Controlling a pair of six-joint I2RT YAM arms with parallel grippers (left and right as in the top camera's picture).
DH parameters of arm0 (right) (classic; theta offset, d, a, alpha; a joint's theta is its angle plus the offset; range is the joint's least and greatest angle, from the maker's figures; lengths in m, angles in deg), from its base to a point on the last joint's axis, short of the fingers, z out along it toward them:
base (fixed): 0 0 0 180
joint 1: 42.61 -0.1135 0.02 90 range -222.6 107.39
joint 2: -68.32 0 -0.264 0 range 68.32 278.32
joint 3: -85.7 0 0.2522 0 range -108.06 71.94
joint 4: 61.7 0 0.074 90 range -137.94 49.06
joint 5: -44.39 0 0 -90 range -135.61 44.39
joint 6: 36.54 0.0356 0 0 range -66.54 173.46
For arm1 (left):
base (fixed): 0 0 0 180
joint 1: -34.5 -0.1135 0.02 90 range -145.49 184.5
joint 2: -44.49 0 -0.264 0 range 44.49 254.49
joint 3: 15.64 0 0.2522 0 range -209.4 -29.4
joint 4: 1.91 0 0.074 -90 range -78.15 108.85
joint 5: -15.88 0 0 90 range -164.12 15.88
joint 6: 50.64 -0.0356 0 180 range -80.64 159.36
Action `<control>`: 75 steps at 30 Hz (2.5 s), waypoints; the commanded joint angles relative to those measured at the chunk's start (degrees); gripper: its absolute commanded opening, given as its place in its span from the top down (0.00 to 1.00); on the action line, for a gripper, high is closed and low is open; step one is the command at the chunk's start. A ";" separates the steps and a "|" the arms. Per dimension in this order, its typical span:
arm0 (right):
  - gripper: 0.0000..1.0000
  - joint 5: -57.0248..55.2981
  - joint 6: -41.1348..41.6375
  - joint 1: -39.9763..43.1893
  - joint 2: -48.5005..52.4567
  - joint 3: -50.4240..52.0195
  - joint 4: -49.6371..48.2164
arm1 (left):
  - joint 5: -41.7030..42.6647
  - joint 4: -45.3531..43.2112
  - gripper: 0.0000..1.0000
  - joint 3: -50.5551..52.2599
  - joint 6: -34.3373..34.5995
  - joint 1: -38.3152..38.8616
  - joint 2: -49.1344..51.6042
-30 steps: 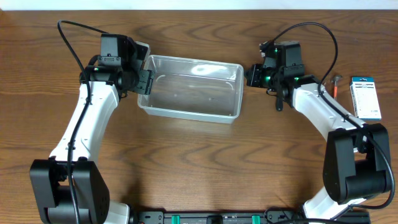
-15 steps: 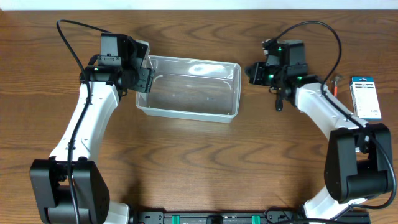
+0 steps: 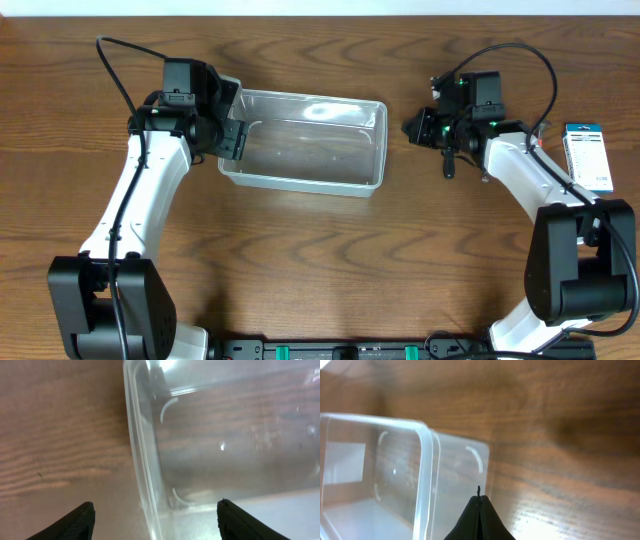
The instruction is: Pack container
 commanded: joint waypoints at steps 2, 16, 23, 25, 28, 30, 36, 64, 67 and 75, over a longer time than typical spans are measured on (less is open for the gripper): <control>0.98 2.05 0.13 -2.91 0.04 -0.63 1.05 | 1.36 2.78 0.29 0.72 0.57 -0.35 0.81; 0.92 -0.17 0.15 -6.12 0.07 -0.63 -11.82 | 5.31 8.41 0.30 0.87 2.27 -0.33 0.85; 0.94 -0.57 0.13 -5.86 0.07 -0.63 -12.44 | 4.90 8.20 0.31 0.87 2.25 -0.31 0.85; 0.94 -0.55 0.11 -5.49 0.07 -0.63 -12.28 | 2.16 6.69 0.31 0.85 2.27 -0.31 0.83; 0.95 -0.52 0.13 -4.33 0.00 -0.68 -11.32 | -1.53 3.76 0.31 0.35 2.27 -0.37 0.39; 0.97 -0.55 0.11 -3.02 -0.42 -1.03 -8.81 | -2.29 2.67 0.31 -1.27 2.27 -0.59 -0.13; 0.99 -2.73 -4.79 2.10 -3.91 -3.96 2.38 | -2.78 1.55 0.30 -8.98 2.27 -3.98 -2.69; 0.01 -32.26 -14.53 24.79 -24.55 -16.02 49.48 | -0.33 -0.31 0.02 -12.07 2.27 -30.99 -2.14; 0.01 -38.05 -14.86 25.66 -24.24 -16.02 48.30 | -0.33 -0.31 0.02 -12.07 2.27 -30.99 -2.14; 0.01 -38.32 -30.69 32.85 -18.80 -16.00 43.08 | -0.33 -0.31 0.02 -12.07 2.27 -30.99 -2.14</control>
